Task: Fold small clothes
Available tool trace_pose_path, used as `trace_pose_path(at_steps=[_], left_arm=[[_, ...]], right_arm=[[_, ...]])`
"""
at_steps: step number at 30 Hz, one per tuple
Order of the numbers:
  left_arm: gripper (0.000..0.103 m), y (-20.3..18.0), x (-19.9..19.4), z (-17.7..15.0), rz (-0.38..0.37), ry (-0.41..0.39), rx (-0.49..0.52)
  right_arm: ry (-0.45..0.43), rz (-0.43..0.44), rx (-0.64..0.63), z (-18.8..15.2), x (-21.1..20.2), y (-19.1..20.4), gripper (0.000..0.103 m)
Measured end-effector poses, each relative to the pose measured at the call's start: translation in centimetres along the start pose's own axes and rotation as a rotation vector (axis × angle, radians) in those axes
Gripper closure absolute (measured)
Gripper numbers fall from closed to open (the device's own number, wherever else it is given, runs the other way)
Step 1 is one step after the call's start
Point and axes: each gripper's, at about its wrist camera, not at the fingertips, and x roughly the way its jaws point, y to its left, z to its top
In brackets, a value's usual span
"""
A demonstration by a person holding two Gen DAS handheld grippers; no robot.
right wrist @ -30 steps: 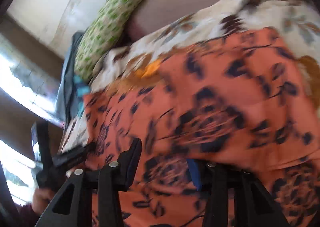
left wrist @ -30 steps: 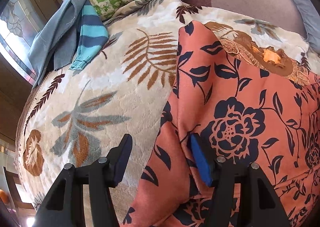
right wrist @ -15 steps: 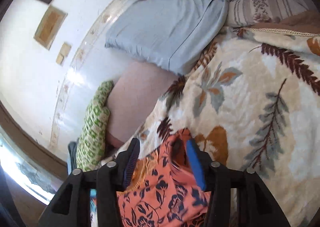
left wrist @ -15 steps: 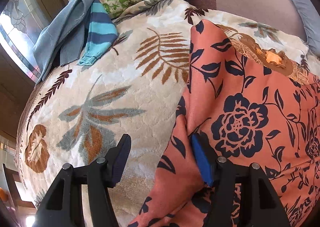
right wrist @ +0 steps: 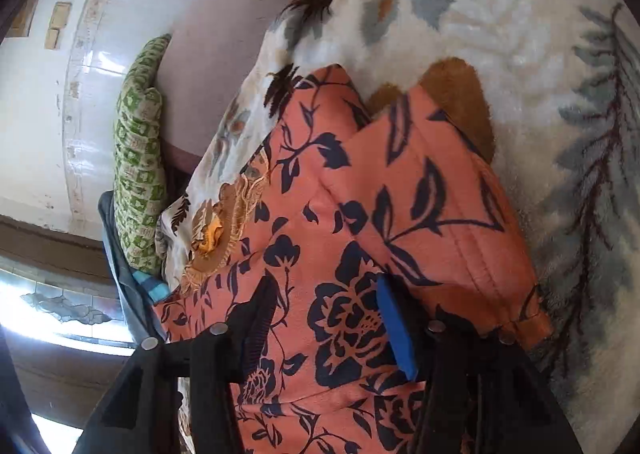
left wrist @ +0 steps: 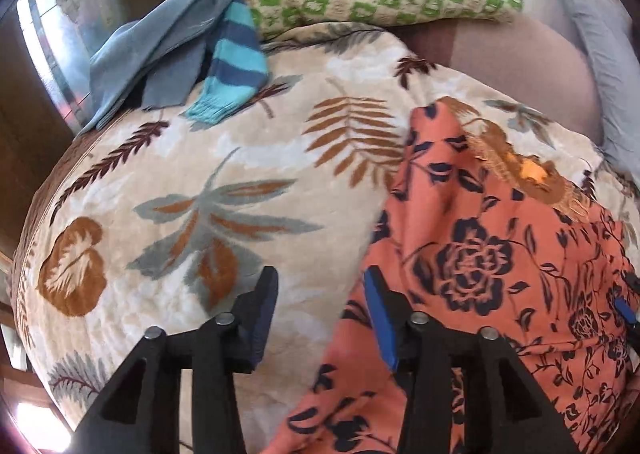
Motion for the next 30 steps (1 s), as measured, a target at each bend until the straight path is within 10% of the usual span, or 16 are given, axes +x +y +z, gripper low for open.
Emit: trace_pose_path(at_steps=[5,7,21,30], left_arm=[[0.02,-4.5,4.7,-0.2,0.11,0.097,0.164],[0.005,-3.2,4.9,0.0,0.125,0.089,0.075],[0.005,8.6,-6.8,-10.2,-0.027,0.162,0.031],[0.007,5.9,-6.9,-19.4,-0.143,0.264,0.135]], right_arm=[[-0.084,0.046,-0.113,-0.3,-1.7,1.9,0.044],[0.009,-0.011,-0.06,-0.2,0.0,0.6,0.035],[-0.115,0.025,-0.348,-5.8,-10.5,0.2,0.035],[-0.073,-0.048,-0.307,-14.6,-18.8,-4.4,0.027]])
